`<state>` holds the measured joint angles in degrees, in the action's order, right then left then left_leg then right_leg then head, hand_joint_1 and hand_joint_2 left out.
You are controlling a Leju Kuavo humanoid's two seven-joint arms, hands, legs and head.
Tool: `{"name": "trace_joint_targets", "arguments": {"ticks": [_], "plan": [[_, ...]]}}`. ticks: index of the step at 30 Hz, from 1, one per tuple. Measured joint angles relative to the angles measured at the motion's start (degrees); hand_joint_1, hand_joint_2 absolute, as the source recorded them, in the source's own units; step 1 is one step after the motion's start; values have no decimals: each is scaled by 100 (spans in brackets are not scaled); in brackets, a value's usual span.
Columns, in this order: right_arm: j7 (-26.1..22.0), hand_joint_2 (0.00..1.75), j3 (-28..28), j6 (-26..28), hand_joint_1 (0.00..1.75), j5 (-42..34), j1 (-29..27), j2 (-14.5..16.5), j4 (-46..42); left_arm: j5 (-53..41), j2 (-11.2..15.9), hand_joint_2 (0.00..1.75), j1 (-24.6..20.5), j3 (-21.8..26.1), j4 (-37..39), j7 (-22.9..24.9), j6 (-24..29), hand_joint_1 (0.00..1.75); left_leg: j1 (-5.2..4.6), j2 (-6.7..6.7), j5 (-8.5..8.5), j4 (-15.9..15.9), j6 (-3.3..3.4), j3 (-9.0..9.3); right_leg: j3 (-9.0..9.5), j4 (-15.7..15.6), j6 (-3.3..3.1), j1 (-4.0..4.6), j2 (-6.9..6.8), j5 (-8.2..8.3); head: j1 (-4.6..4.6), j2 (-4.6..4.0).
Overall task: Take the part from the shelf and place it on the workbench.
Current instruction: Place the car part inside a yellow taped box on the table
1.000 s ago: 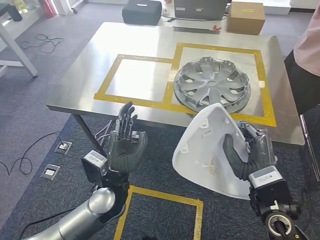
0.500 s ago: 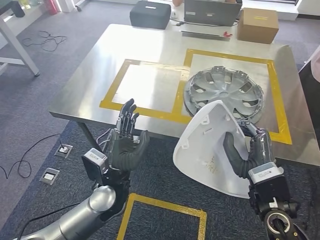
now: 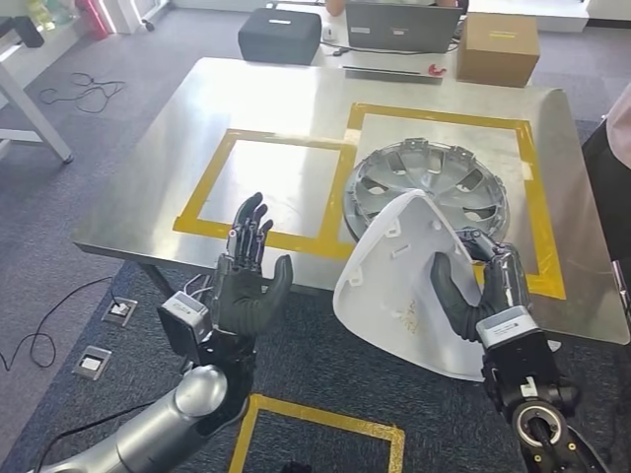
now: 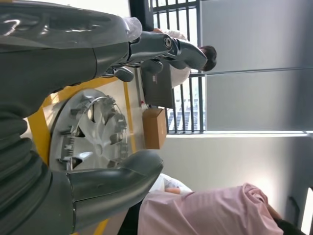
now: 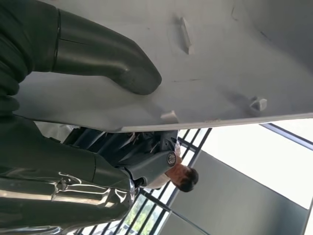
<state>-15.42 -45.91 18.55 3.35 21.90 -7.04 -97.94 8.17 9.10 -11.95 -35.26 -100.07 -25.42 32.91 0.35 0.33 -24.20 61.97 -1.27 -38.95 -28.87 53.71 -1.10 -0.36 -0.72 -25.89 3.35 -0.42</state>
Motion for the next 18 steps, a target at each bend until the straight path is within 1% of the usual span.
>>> {"name": "trace_joint_targets", "arguments": {"ticks": [1, 2, 3, 4, 6, 7, 8, 9, 10, 11, 12, 13, 14, 16, 17, 18], "plan": [[-1, 175, -3, 3, 175, 2, 3, 7, 14, 5, 2, 175, -6, 0, 1, 1, -5, 0, -23, 61, 203, -384, 34, 125, 60, 2, 24, 7, -17, -53, 0, 0], [-1, 175, -7, 7, 175, 2, 8, 11, 27, 10, 2, 175, -12, -2, 1, 1, -14, 0, -42, 117, 305, -644, 75, 213, 93, 3, 54, 17, -40, -101, -1, 0], [-1, 175, -11, 11, 175, 3, 10, 11, 37, 16, 2, 175, -15, -4, 1, 1, -23, 0, -58, 145, 336, -760, 116, 248, 121, 12, 88, 27, -68, -137, -6, 0], [-1, 175, -17, 15, 175, 5, 13, 11, 48, 21, 2, 175, -20, -7, 2, 1, -31, 0, -71, 135, 283, -778, 155, 259, 148, 28, 120, 37, -90, -162, -9, 0], [-2, 175, -24, 25, 175, 7, 18, 12, 61, 26, -1, 175, -26, -17, 1, -3, -37, 0, -50, 64, 282, -797, 219, 338, 189, 94, 187, 32, -100, -236, -10, 0], [-4, 175, -27, 31, 175, 8, 27, 12, 69, 28, -4, 175, -35, -24, 1, -6, -38, 0, -41, 33, 253, -806, 248, 393, 144, 225, 211, 22, -71, -298, -18, 0], [-5, 175, -29, 37, 175, 8, 38, 13, 77, 34, -9, 175, -44, -32, 1, -9, -39, 0, -31, 4, 232, -813, 274, 445, 25, 472, 234, 8, -37, -397, -33, 0], [-7, 175, -33, 41, 175, 8, 44, 13, 85, 40, -14, 175, -51, -38, 2, -11, -42, 0, -28, -25, 203, -815, 293, 483, -184, 840, 252, -5, 1, -524, -45, 0], [-8, 175, -37, 45, 175, 8, 46, 13, 95, 48, -17, 175, -55, -42, 2, -13, -45, 0, -28, -55, 169, -813, 306, 515, -434, 1253, 269, -12, 23, -670, -57, 0], [-9, 175, -41, 46, 175, 8, 40, 13, 106, 56, -20, 175, -55, -44, 3, -14, -46, 0, -28, -87, 132, -812, 310, 552, -676, 1601, 284, -17, 33, -793, -62, 0], [-10, 175, -44, 47, 175, 7, 30, 12, 118, 61, -21, 175, -54, -44, 4, -16, -48, 0, -28, -123, 90, -810, 307, 601, -850, 1786, 293, -20, 38, -844, -62, 0], [-11, 175, -47, 47, 175, 7, 22, 11, 132, 67, -21, 175, -53, -45, 6, -20, -48, 0, -27, -156, 44, -810, 300, 665, -927, 1760, 294, -23, 42, -779, -65, 0], [-15, 175, -48, 47, 175, 6, 17, 11, 143, 72, -21, 175, -53, -45, 8, -25, -48, 0, -26, -190, -9, -810, 290, 743, -903, 1522, 288, -26, 47, -582, -66, 0], [-26, 175, -50, 48, 175, 4, 17, 11, 160, 79, -22, 175, -56, -46, 11, -42, -48, 0, -25, -245, -122, -805, 254, 899, -724, 748, 268, -26, 104, 8, -73, 0], [-30, 175, -53, 48, 175, 1, 22, 12, 169, 83, -22, 175, -61, -48, 14, -51, -48, 0, -25, -271, -168, -798, 229, 937, -640, 425, 245, -18, 135, 183, -85, 0], [-32, 175, -57, 48, 175, -2, 25, 14, 177, 86, -22, 175, -67, -49, 16, -58, -48, 0, -24, -294, -202, -796, 198, 947, -579, 237, 214, -7, 160, 286, -89, 0]]}}
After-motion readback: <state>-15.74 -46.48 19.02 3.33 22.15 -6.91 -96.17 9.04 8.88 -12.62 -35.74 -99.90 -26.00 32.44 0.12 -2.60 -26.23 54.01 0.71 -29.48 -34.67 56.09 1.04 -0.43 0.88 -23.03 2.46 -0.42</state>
